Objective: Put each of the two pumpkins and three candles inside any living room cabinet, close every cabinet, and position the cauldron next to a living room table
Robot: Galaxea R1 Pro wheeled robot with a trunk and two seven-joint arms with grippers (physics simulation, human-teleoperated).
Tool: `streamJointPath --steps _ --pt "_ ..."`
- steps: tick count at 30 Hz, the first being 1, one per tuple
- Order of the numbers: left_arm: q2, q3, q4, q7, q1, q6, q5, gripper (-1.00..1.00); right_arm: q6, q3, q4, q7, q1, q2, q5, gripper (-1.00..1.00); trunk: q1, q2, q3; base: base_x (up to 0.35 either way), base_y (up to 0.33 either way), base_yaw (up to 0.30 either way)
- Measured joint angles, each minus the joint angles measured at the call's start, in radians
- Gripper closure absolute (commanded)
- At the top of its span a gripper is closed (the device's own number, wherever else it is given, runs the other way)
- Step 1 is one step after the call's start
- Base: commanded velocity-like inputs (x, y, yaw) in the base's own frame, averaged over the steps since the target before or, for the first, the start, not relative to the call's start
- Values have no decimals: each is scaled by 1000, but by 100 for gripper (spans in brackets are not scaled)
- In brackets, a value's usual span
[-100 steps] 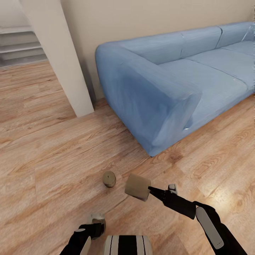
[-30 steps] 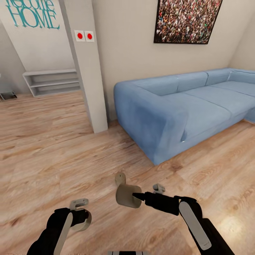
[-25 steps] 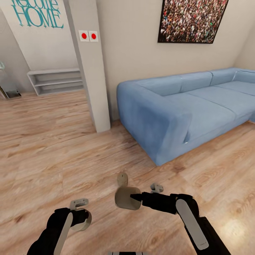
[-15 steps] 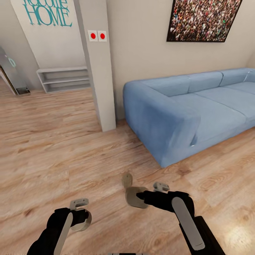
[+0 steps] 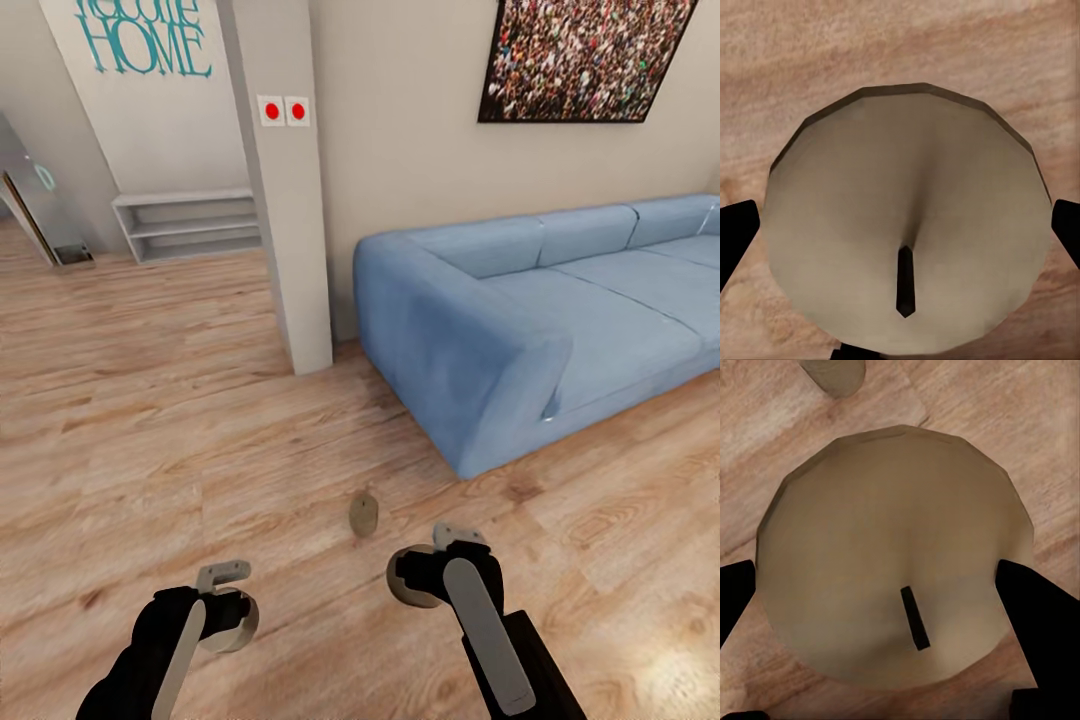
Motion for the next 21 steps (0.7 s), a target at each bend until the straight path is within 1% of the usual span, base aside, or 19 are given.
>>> streamJointPath --steps 3,13,16,21 --pt "0 0 0 0 0 0 0 100 0 0 1 1 0 0 -1 100 -11 21 9 -228 54 0" --pt "0 0 0 0 0 14 1 100 0 7 4 8 1 0 -3 100 -50 91 41 -303 110 -3" --pt "1 2 0 0 0 14 0 100 -1 7 5 9 0 0 -4 100 -61 112 50 -284 194 -158" --pt "0 2 0 0 0 15 3 100 -1 1 6 9 0 0 -3 100 -80 147 66 -272 220 -258"
